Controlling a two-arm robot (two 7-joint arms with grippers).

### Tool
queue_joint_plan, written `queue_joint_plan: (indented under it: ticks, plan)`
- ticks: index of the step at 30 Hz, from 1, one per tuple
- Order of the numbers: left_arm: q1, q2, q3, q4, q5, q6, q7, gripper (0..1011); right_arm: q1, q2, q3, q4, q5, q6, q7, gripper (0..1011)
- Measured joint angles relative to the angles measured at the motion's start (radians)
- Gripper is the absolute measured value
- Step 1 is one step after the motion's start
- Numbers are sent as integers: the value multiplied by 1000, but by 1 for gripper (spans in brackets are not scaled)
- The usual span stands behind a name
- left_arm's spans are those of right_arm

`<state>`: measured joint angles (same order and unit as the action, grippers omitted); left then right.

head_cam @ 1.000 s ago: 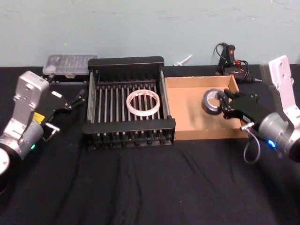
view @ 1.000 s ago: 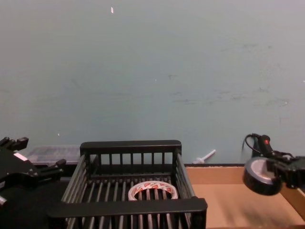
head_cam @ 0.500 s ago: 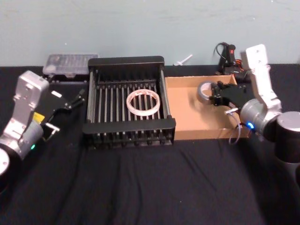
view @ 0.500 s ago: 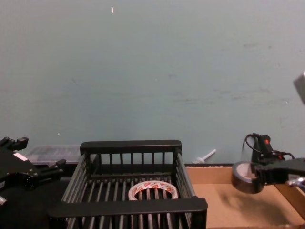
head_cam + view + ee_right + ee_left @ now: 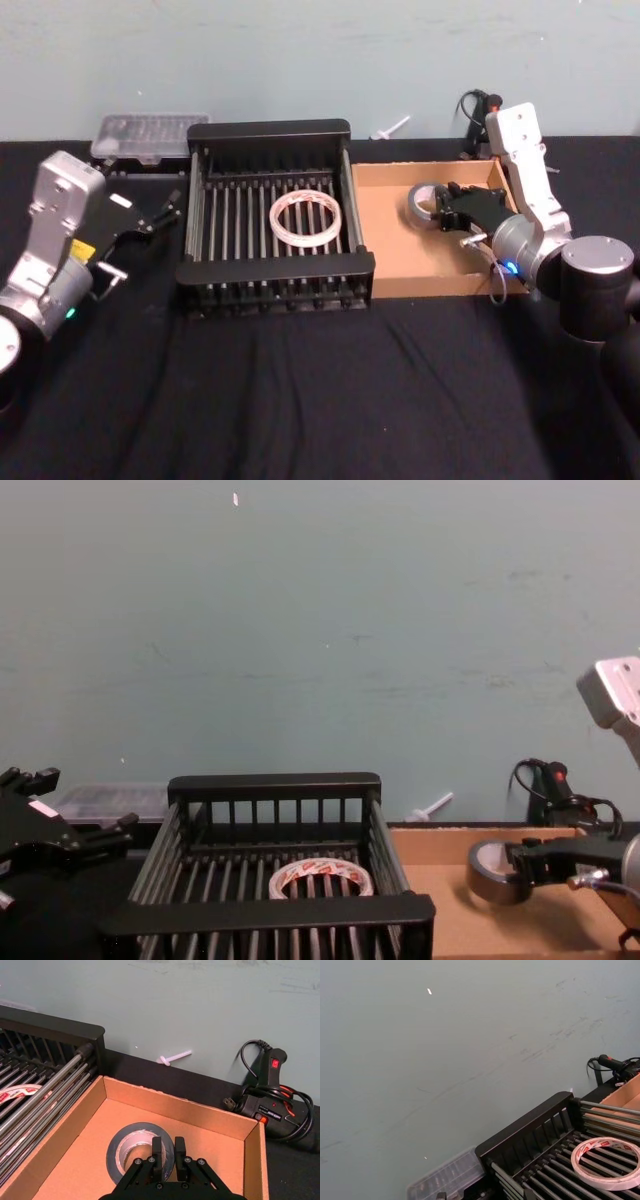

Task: Pick up the white tape and place it into the black box , Pick up the silver tape and place it into the brown box.

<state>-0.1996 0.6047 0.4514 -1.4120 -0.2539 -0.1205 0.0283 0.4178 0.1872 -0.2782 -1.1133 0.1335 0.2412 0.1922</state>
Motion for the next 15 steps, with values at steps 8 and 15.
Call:
queue_joint_plan:
  ticks: [8,15]
  plan:
    - [0,0,0,0,0,0,0,1001,-3,3,0,-6,1,1,1,156]
    - [0,0,0,0,0,0,0,1001,-5,4,0,-9,3,2,2,308]
